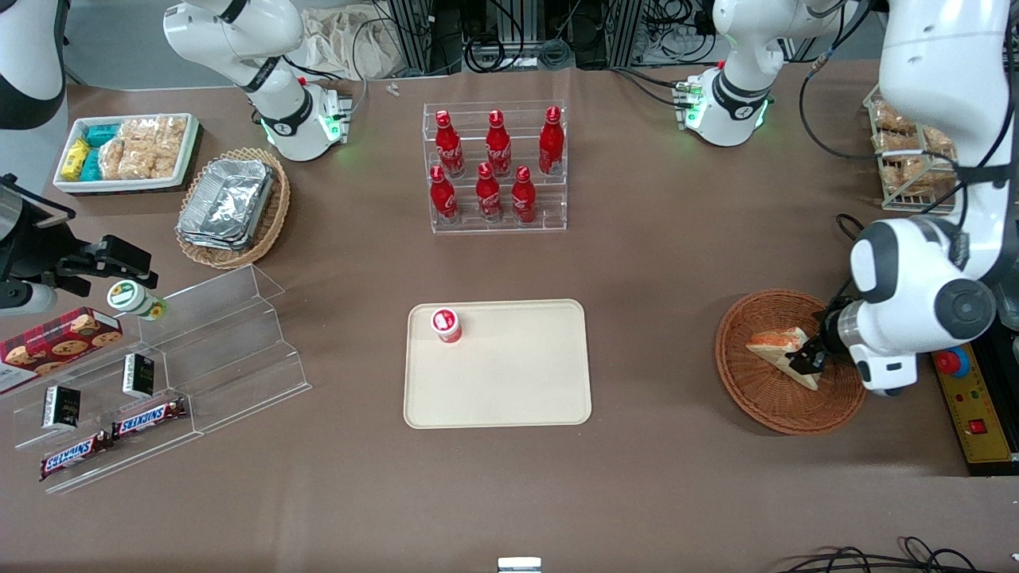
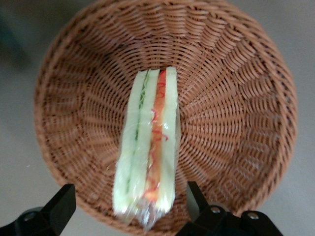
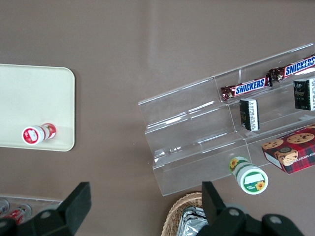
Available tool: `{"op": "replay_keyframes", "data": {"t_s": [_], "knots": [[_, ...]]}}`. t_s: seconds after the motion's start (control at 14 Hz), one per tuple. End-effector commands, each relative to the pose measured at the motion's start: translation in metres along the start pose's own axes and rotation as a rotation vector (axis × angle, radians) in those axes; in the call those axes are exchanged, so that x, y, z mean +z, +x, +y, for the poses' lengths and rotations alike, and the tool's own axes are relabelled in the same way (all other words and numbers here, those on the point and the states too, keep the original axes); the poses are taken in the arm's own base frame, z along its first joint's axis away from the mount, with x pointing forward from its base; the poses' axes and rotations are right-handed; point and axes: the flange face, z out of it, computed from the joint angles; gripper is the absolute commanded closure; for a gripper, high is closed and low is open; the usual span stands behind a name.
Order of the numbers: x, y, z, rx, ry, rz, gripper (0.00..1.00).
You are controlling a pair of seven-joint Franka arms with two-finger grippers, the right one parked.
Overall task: Place sandwich from basket to tray
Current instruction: 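Lower the open left gripper and close it on the wrapped sandwich, then lift the sandwich and carry it with the left gripper over the white tray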
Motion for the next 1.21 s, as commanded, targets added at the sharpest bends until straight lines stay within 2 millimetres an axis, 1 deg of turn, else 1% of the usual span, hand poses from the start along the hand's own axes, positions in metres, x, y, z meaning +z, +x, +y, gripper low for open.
{"op": "replay_keyframes", "data": {"t_s": [0.0,0.07,0.14,0.21,0.29,0.43,0.57,0.64,0.71,0.79,0.86,0.93,1.07,1.14], "knots": [[0.025,-0.001,0.0,-0.03,-0.009,0.008,0.0],[0.034,-0.002,-0.002,-0.03,-0.016,0.014,0.0],[0.042,-0.002,-0.004,-0.031,-0.022,0.02,0.11],[0.047,-0.003,-0.003,-0.031,-0.025,0.022,0.56],[0.046,-0.002,-0.003,-0.03,-0.026,0.023,1.0],[0.035,-0.003,-0.002,-0.024,-0.033,0.029,1.0],[0.006,-0.007,-0.005,-0.006,-0.043,0.039,1.0],[-0.014,-0.009,-0.008,0.007,-0.032,0.037,1.0],[-0.038,-0.015,-0.012,0.027,-0.01,0.023,1.0],[-0.071,-0.024,-0.014,0.101,0.004,0.013,1.0],[-0.097,-0.034,-0.016,0.188,0.024,-0.009,1.0],[-0.117,-0.048,-0.012,0.245,0.045,-0.042,1.0],[-0.143,-0.091,0.017,0.363,0.065,-0.059,1.0],[-0.15,-0.117,0.03,0.428,0.059,-0.05,1.0]]}}
